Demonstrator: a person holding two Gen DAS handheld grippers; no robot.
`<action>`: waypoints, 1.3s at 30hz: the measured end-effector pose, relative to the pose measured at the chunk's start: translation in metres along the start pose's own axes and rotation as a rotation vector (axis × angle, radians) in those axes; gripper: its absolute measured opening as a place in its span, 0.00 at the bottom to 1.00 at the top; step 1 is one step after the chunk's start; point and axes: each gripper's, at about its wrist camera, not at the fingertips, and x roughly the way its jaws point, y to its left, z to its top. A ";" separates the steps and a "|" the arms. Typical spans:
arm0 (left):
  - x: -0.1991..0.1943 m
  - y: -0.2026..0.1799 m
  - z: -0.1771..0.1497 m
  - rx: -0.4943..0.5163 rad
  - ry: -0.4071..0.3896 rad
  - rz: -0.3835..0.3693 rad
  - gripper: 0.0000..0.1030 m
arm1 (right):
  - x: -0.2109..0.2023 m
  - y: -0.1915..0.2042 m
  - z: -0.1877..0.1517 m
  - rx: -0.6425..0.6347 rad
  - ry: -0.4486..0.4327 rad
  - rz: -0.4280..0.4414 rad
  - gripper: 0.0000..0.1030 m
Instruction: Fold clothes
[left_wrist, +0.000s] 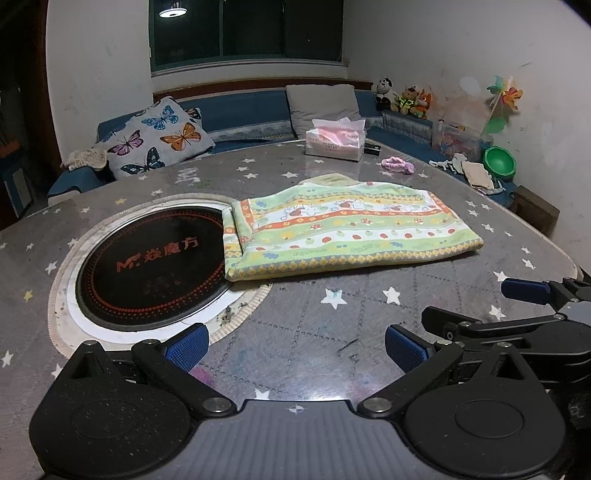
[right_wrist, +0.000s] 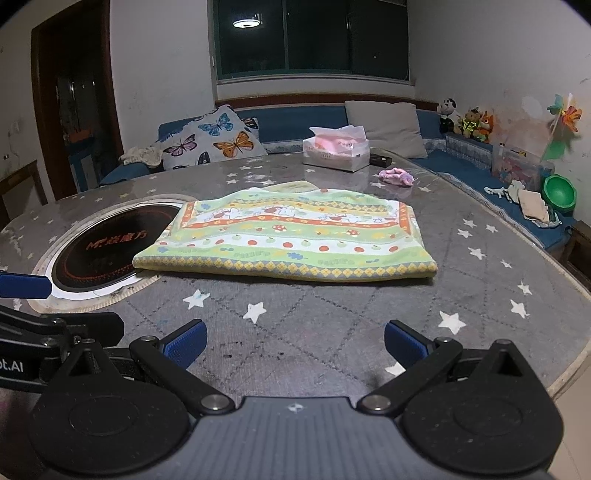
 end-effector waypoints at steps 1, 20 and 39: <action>-0.001 0.000 0.001 -0.002 0.001 0.003 1.00 | -0.001 0.000 0.000 0.000 -0.002 0.000 1.00; -0.001 0.004 0.006 -0.022 0.048 0.021 1.00 | 0.011 -0.004 0.008 0.023 0.023 -0.016 1.00; 0.013 0.000 0.015 -0.013 0.080 -0.002 1.00 | 0.029 -0.009 0.012 0.030 0.056 -0.018 1.00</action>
